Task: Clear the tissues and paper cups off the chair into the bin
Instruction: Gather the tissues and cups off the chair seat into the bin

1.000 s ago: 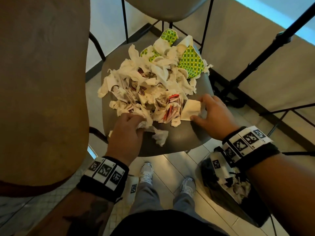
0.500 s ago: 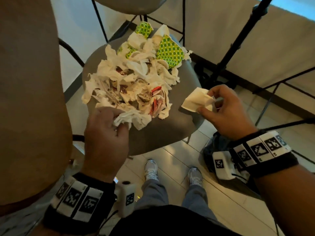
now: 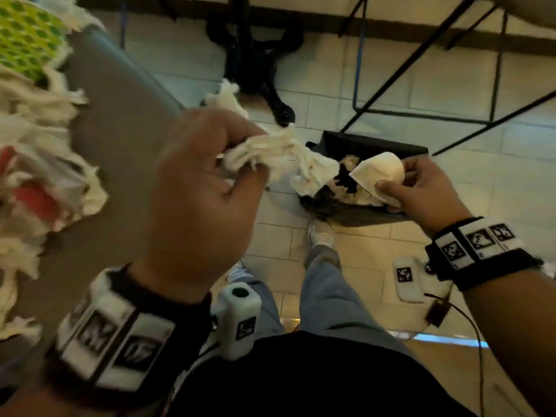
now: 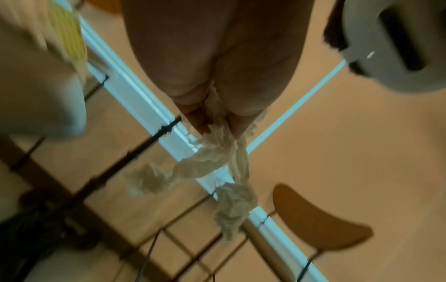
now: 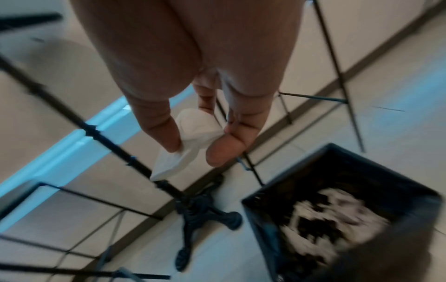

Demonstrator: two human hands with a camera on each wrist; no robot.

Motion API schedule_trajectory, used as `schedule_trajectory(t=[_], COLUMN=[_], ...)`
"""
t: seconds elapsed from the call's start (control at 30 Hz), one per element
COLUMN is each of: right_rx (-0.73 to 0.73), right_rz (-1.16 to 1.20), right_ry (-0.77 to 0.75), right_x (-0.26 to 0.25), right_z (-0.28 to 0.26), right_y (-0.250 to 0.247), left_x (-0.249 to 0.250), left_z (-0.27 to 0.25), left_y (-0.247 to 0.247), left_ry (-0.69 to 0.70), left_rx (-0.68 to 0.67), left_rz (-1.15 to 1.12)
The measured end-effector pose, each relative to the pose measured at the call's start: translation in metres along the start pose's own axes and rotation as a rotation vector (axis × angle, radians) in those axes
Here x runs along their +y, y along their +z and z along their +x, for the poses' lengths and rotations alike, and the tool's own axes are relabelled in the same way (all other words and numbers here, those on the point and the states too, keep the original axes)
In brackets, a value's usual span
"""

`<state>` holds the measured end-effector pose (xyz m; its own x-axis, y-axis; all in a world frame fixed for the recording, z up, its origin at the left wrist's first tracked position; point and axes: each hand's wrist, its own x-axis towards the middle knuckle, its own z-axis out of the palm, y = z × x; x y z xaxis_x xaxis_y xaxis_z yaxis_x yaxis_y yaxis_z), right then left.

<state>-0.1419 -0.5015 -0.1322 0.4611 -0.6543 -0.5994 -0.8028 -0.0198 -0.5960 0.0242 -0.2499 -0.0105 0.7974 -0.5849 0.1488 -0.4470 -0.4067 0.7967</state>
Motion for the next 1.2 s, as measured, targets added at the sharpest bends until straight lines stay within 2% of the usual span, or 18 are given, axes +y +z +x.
schedule_trajectory(t=[0.1, 0.3, 0.43, 0.53, 0.77, 0.9, 0.97, 1.03, 1.13, 1.2], right_rx=[0.007, 0.005, 0.021, 0.031, 0.007, -0.139, -0.198, -0.245, -0.321, -0.390], right_rz=[0.064, 0.178, 0.278, 0.334, 0.426, 0.625, 0.482, 0.336, 0.195, 0.105], right_ry=[0.172, 0.424, 0.573, 0.628, 0.636, 0.665, 0.623, 0.619, 0.608, 0.564], right_x=[0.062, 0.152, 0.189, 0.211, 0.243, 0.246, 0.246, 0.245, 0.228, 0.211], right_z=[0.037, 0.117, 0.165, 0.196, 0.229, 0.229, 0.225, 0.218, 0.203, 0.187], right_y=[-0.005, 0.006, 0.016, 0.027, 0.059, 0.073, 0.073, 0.071, 0.062, 0.055], left_x=[-0.015, -0.082, -0.117, -0.148, -0.218, -0.228, -0.227, -0.223, -0.210, -0.194], left_z=[0.029, 0.055, 0.060, 0.051, 0.020, 0.019, 0.021, 0.022, 0.021, 0.017], left_y=[0.089, 0.272, 0.363, 0.407, 0.438, 0.429, 0.418, 0.402, 0.364, 0.328], left_ry=[-0.014, -0.140, -0.231, -0.303, -0.467, -0.542, -0.566, -0.618, -0.730, -0.743], left_rx=[-0.192, -0.544, -0.677, -0.746, -0.753, -0.935, -1.009, -1.021, -0.897, -0.815], left_rz=[0.004, 0.043, 0.064, 0.121, 0.249, 0.136, 0.134, 0.116, -0.012, -0.007])
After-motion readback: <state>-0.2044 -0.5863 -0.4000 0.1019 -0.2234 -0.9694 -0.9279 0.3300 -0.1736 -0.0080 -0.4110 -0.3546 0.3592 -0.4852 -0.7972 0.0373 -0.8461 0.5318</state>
